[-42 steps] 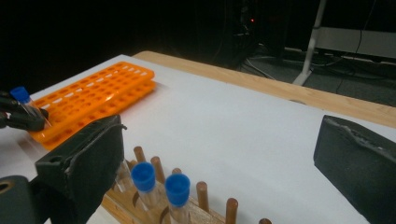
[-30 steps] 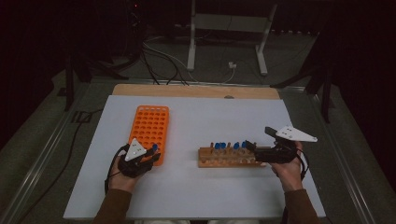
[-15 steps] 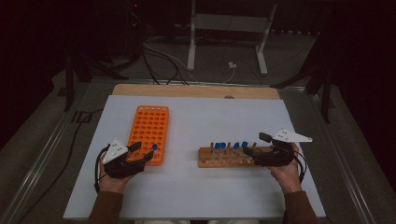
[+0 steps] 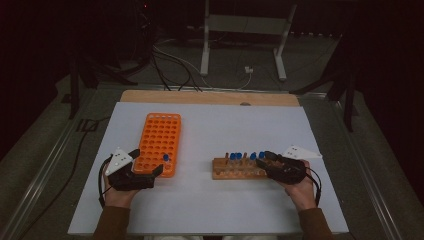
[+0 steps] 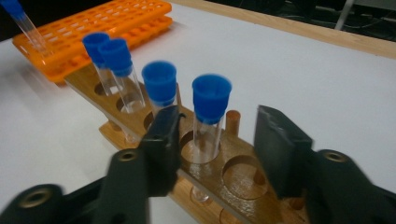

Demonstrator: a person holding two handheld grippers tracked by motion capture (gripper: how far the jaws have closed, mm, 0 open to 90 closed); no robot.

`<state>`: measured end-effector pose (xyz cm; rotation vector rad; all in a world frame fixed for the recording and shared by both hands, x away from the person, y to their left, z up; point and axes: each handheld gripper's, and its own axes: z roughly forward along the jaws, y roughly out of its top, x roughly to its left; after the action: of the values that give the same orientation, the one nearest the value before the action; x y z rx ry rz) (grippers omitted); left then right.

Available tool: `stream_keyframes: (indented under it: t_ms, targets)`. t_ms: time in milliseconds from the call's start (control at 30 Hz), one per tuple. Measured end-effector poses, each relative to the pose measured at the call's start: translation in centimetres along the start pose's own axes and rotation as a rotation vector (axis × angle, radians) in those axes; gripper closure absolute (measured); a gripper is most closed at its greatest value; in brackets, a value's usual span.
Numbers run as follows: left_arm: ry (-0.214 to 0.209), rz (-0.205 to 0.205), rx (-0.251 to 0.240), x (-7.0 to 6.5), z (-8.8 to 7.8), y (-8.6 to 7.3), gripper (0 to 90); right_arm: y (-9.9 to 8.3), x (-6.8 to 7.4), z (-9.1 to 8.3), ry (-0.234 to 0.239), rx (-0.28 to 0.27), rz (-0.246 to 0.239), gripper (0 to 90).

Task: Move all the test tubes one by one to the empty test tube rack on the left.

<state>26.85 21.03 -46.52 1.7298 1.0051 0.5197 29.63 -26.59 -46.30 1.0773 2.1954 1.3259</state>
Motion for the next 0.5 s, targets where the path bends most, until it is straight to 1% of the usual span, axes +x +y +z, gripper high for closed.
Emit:
stream_keyframes:
  t_ms: [133,300,433,500]
  targets:
    - [0.005,-0.001,0.002,0.07,0.10,-0.13,0.6,-0.07,0.22,0.12,-0.006,-0.013,-0.013,60.6]
    - [0.014,0.003,0.011,0.02,0.24,-0.19,0.6,-0.20,0.65,0.21,-0.027,-0.019,-0.055,69.3]
    - [0.029,0.008,0.012,0.00,0.27,-0.21,0.6,-0.25,0.87,0.37,-0.030,-0.027,-0.066,69.8]
    - [0.030,0.008,0.014,0.06,0.28,-0.23,0.6,-0.27,0.97,0.44,-0.034,-0.029,-0.068,71.5]
